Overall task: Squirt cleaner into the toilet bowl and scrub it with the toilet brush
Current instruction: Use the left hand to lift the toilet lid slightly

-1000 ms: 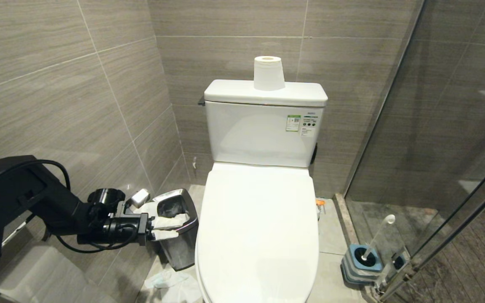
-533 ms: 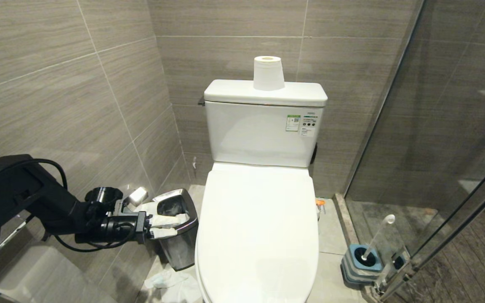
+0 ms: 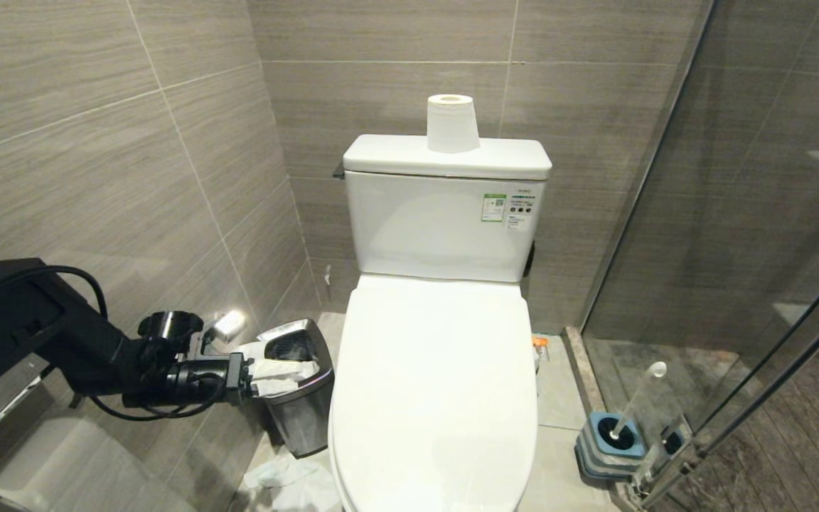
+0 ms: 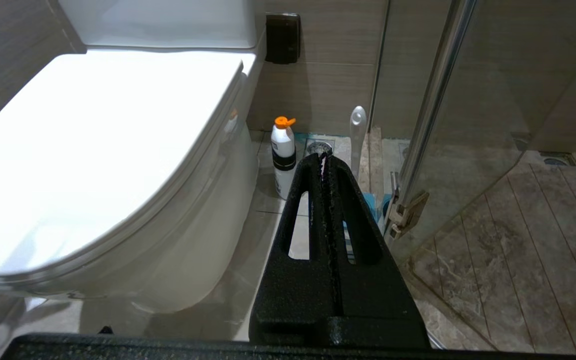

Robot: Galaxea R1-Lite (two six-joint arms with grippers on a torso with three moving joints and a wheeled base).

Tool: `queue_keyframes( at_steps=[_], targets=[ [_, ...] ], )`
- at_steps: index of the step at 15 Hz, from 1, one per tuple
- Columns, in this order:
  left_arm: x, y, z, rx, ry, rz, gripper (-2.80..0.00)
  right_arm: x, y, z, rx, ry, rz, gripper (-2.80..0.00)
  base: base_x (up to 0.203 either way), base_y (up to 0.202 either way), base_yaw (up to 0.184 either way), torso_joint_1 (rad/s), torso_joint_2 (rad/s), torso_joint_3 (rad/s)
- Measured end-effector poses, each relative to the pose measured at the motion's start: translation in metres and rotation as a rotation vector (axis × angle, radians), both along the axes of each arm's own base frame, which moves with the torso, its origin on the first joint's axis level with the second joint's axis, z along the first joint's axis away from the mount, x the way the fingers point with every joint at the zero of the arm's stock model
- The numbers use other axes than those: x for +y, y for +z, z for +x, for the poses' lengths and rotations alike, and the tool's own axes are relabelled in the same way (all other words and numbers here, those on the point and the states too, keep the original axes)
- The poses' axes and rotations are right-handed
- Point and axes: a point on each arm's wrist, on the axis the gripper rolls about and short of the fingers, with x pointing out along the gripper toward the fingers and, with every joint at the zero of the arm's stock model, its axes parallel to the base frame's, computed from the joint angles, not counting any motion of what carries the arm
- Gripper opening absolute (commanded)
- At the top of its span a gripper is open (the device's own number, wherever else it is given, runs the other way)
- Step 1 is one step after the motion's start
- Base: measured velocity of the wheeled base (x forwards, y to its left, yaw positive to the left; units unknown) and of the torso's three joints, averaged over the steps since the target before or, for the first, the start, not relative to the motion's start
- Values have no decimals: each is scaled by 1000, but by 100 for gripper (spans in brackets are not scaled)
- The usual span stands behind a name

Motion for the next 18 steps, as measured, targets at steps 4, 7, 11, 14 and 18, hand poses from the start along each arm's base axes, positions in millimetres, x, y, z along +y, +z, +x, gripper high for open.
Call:
queue_keyframes(
  at_steps=[4, 7, 11, 14, 18],
  targets=[
    [8, 7, 2, -18, 8, -26, 0, 0, 0, 0, 0, 0, 0, -280, 0, 0, 0, 0, 0, 0],
    [9, 8, 2, -23, 14, -20, 0, 0, 0, 0, 0, 0, 0, -280, 0, 0, 0, 0, 0, 0],
    [10, 0, 4, -59, 32, 47, 0, 0, 0, 0, 0, 0, 0, -280, 0, 0, 0, 0, 0, 0],
    [7, -10, -2, -69, 12, 59, 0, 0, 0, 0, 1, 0, 0, -280, 0, 0, 0, 0, 0, 0],
    [5, -17, -11, -60, 1, 63, 0, 0, 0, 0, 0, 0, 0, -280, 0, 0, 0, 0, 0, 0]
  ],
)
